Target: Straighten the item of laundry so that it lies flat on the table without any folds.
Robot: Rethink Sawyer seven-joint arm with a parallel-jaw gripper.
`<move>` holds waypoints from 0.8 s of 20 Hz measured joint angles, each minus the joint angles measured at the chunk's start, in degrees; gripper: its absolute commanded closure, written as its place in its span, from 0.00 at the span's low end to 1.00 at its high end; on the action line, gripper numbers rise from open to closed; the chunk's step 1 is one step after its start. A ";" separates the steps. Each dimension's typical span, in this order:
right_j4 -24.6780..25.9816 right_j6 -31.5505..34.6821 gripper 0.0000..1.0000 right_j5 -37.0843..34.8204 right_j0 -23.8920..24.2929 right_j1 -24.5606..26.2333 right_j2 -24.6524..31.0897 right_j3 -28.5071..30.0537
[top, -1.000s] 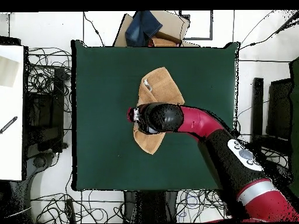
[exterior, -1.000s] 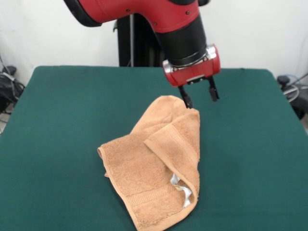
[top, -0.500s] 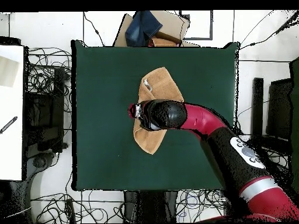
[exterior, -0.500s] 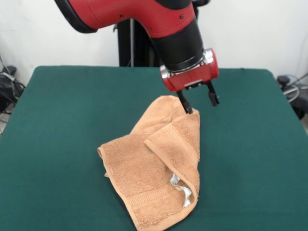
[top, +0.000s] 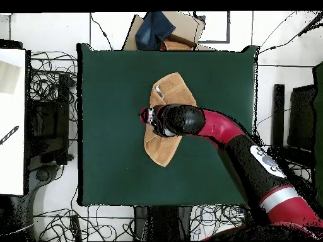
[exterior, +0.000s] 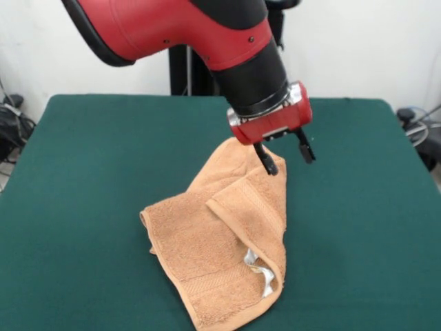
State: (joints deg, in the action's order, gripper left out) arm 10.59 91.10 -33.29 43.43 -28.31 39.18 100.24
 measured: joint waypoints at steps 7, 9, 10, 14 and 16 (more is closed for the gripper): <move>0.00 0.00 0.00 0.00 0.68 2.11 1.16 -1.52; 0.00 0.00 0.00 0.01 1.00 2.91 1.54 -2.22; 0.00 0.00 0.00 0.00 1.08 3.04 1.60 -2.36; 0.00 0.00 0.00 -0.35 1.57 3.63 2.00 -3.16; 0.00 0.00 0.00 -0.77 1.67 3.74 2.21 -3.48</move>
State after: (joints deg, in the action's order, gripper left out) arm 10.59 91.10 -34.07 45.10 -24.57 41.38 96.76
